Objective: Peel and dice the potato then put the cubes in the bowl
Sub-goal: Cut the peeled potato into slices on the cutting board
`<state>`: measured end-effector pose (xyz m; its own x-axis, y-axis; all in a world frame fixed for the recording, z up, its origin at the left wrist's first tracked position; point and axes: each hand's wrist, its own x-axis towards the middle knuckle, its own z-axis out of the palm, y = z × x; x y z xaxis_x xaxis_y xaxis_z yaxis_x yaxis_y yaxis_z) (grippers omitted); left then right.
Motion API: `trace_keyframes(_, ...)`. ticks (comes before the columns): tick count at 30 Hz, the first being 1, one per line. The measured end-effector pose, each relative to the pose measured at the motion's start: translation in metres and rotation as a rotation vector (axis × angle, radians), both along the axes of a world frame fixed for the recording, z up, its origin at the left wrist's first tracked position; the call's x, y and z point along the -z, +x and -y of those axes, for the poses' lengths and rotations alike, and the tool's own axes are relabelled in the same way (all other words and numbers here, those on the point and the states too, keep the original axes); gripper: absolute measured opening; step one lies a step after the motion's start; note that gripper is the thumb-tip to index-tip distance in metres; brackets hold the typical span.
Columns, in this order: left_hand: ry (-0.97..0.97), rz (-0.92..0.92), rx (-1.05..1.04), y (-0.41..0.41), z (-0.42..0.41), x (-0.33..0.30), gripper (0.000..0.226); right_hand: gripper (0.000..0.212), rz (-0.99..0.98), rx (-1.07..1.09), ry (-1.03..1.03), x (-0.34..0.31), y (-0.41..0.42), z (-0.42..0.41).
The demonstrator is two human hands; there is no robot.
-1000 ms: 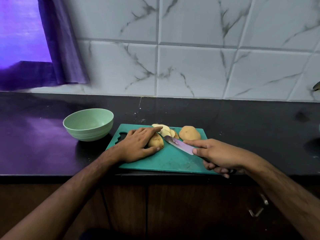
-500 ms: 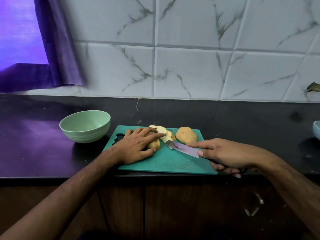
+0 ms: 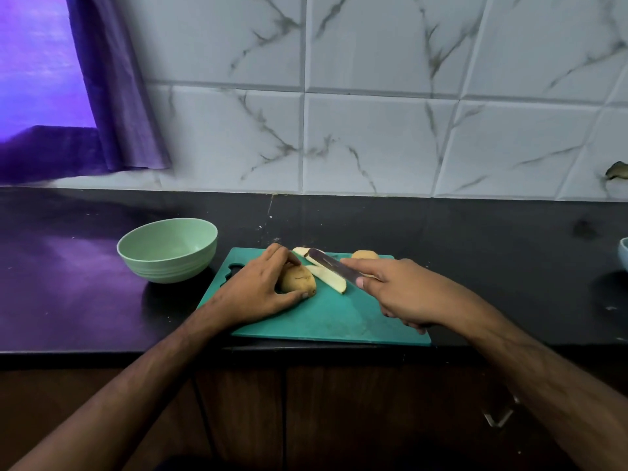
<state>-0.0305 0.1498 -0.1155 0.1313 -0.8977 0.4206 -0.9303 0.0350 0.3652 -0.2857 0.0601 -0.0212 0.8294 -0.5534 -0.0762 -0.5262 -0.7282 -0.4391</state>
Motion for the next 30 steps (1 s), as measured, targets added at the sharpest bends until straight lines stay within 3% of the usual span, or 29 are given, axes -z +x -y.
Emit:
trace_keyframes(7,-0.044,-0.048,0.003,0.002,0.001,0.001,0.063,0.041,-0.089,-0.044,-0.296,0.009,0.035,-0.008)
trace_keyframes(13,-0.066,0.015,-0.093,0.003,0.002,0.001,0.071,0.044,-0.145,-0.085,-0.414,0.009,0.038,-0.006)
trace_keyframes(23,-0.085,-0.143,-0.095,0.01,0.008,0.003,0.066,0.044,-0.271,-0.124,-0.297,-0.003,0.066,0.007)
trace_keyframes(30,-0.105,-0.126,-0.082,0.01,0.009,0.002,0.056,0.035,-0.221,-0.103,-0.172,0.012,0.094,0.012)
